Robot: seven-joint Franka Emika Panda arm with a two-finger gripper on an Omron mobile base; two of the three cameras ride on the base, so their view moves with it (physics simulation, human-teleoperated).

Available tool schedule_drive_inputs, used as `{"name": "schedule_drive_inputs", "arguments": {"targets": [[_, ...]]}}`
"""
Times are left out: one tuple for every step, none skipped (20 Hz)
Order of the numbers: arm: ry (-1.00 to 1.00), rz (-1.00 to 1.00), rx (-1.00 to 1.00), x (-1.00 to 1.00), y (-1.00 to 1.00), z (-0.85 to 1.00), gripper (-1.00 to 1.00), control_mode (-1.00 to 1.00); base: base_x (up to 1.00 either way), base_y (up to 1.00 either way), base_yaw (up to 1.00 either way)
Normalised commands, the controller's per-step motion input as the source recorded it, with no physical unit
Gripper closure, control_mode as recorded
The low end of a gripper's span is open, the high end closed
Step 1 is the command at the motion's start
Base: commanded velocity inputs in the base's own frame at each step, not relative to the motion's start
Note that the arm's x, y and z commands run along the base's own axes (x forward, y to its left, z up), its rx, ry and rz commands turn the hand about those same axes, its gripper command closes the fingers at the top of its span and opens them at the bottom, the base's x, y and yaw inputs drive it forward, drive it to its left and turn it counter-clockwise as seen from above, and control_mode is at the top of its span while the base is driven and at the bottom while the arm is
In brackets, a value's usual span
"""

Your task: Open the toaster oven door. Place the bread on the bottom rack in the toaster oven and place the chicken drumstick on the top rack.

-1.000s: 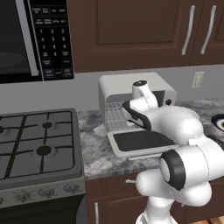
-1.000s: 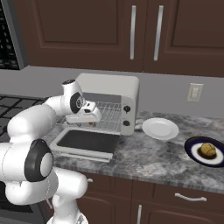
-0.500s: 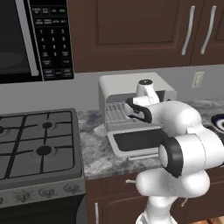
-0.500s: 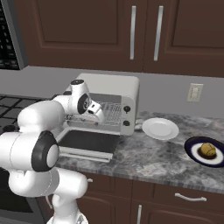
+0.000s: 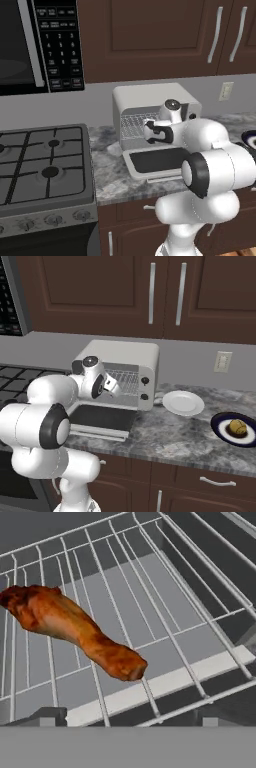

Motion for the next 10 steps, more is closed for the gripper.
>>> {"name": "schedule_drive_inputs", "arguments": {"targets": [[-0.20,-0.06,0.03,0.09,0.06,0.01,-1.00,-1.00,0.00,0.00,0.00],[-0.17,-0.06,0.03,0.06,0.09,0.00,-1.00,-1.00,0.00,0.00,0.00],[-0.18,-0.06,0.01,0.16,0.12,0.14,-1.00,-1.00,0.00,0.00,0.00],[-0.15,-0.07,0.01,0.22,0.13,0.11,-1.00,-1.00,0.00,0.00,0.00],[-0.14,-0.07,0.00,0.32,0.19,0.01,-1.00,-1.00,0.00,0.00,0.00],[-0.10,-0.06,0.01,0.25,0.02,0.01,-1.00,-1.00,0.00,0.00,0.00],[-0.10,-0.03,0.02,0.10,0.00,0.06,-1.00,-1.00,0.00,0.00,0.00],[-0.10,-0.02,0.03,0.19,0.01,0.09,-1.00,-1.00,0.00,0.00,0.00],[-0.10,-0.01,0.04,0.29,0.04,0.06,-1.00,-1.00,0.00,0.00,0.00],[-0.11,0.00,0.05,0.30,0.01,0.08,-1.00,-1.00,0.00,0.00,0.00]]}}
